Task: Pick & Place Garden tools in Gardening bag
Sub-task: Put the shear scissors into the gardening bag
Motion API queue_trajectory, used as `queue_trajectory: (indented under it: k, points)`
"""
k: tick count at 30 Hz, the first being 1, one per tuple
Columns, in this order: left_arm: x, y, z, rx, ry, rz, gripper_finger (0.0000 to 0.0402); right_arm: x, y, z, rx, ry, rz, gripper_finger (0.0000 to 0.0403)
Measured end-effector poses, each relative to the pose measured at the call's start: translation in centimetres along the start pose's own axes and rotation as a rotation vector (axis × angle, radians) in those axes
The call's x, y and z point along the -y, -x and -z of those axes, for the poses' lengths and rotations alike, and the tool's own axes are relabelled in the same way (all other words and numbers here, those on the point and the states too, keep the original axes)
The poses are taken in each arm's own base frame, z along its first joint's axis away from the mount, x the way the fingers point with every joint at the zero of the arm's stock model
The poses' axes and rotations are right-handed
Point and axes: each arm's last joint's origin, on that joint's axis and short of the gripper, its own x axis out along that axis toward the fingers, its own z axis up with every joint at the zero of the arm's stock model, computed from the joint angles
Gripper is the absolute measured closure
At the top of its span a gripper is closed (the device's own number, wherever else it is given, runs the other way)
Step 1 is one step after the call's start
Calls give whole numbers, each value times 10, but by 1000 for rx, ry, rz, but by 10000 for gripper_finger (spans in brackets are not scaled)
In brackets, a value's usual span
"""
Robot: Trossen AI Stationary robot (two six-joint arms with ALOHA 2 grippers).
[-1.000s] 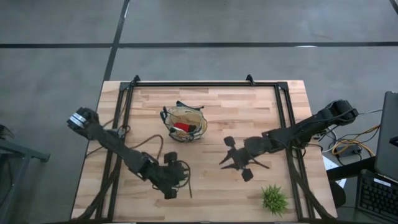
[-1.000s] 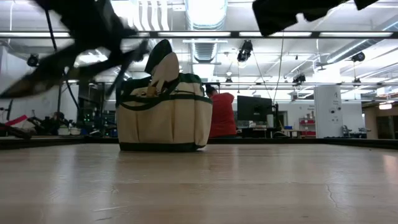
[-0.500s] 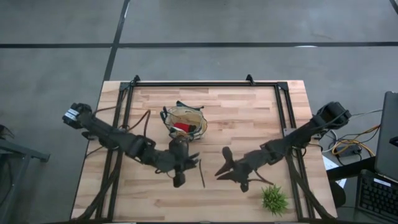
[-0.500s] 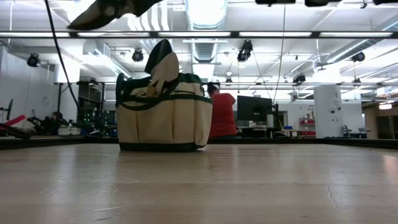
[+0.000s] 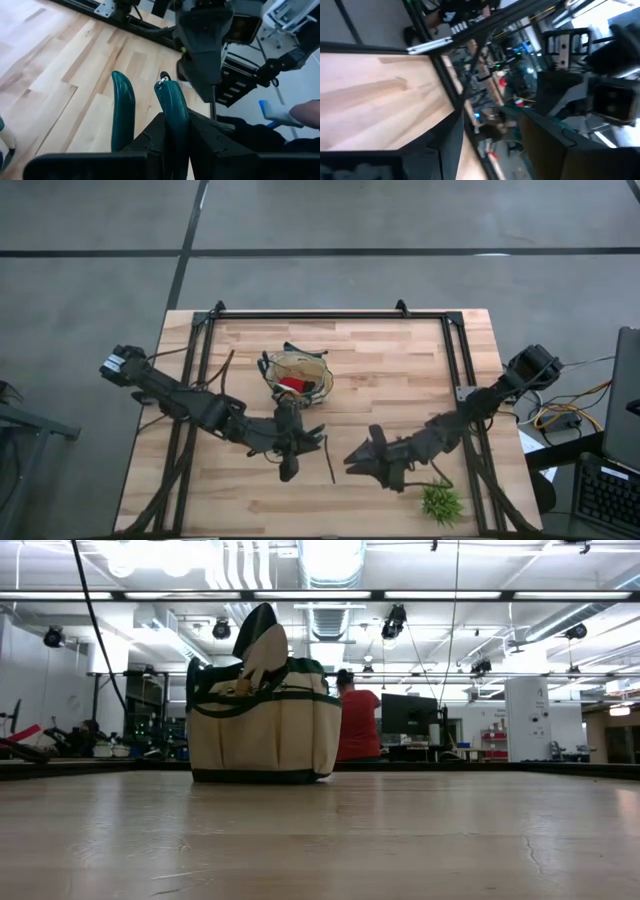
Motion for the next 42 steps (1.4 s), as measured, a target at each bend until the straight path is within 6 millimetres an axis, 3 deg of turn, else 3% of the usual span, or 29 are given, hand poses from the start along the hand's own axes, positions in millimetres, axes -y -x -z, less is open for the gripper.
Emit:
queue_trajectory:
  k: [10,21,33,42]
  points:
    - [2,0,-4,39,10,22,349,8,0,-2,-8,166,89,233]
    - [1,-1,-10,76,34,35,348,15,-1,-7,6,221,125,259]
    - [3,-1,-16,133,31,67,347,21,-4,-11,11,225,133,239]
    - [3,-2,-20,165,31,82,347,24,-8,-9,-9,266,129,248]
